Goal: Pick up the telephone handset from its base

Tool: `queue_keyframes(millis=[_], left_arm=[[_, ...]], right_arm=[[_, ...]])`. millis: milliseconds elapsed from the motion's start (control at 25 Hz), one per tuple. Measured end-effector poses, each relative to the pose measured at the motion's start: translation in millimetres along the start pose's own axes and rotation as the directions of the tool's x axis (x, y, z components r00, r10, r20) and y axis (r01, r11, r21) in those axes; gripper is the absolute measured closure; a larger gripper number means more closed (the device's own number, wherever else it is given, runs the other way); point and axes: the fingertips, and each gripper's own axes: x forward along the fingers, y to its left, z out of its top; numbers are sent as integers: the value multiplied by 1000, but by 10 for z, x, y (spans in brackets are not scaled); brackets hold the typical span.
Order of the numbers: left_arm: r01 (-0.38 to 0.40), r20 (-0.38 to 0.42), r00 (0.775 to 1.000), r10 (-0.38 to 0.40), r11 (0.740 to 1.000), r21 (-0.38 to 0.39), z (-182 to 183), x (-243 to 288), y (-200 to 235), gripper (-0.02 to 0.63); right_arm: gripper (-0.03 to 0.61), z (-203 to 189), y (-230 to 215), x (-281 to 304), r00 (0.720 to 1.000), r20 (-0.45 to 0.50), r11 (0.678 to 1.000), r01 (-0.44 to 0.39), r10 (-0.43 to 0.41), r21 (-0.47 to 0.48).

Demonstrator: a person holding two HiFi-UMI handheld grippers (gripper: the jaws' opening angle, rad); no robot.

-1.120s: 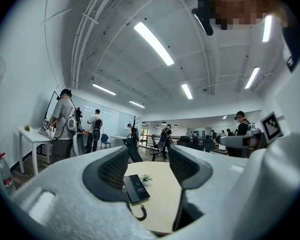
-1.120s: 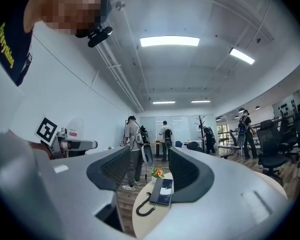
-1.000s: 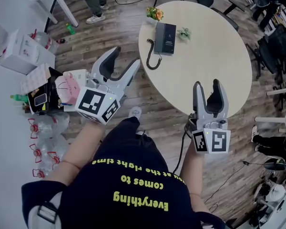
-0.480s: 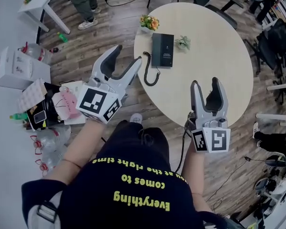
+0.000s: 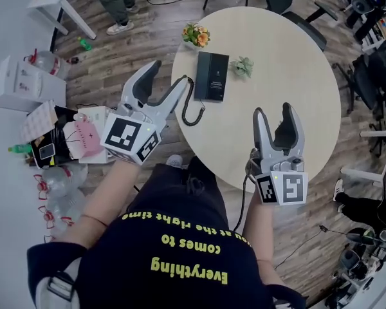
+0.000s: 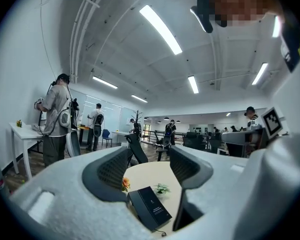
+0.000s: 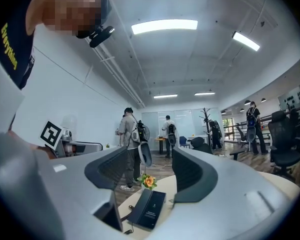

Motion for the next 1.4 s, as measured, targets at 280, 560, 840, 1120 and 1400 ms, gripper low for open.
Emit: queue_keyframes(millis=[280, 560, 840, 1120, 1400], left_arm=[[-85, -31, 996, 84, 996, -18, -173, 409, -101, 345], [-119, -92, 989, 114, 992, -45, -534, 635, -140, 345], [-113, -160, 982, 101, 991, -69, -892, 849, -15, 345], [-81, -233, 971, 52, 990, -118, -1327, 1108, 155, 345], [-76, -340, 940, 17, 984, -162, -1917, 1327, 337, 345]], right_arm=[[301, 17, -574, 191, 997, 0, 997, -74, 74, 3], [302, -290, -851, 409, 994, -40, 994, -97, 99, 58], [301, -534, -911, 595, 990, -103, 993, -83, 92, 85], [301, -706, -984, 820, 991, -116, 994, -50, 61, 102], [301, -956, -973, 989, 987, -148, 991, -52, 70, 126]])
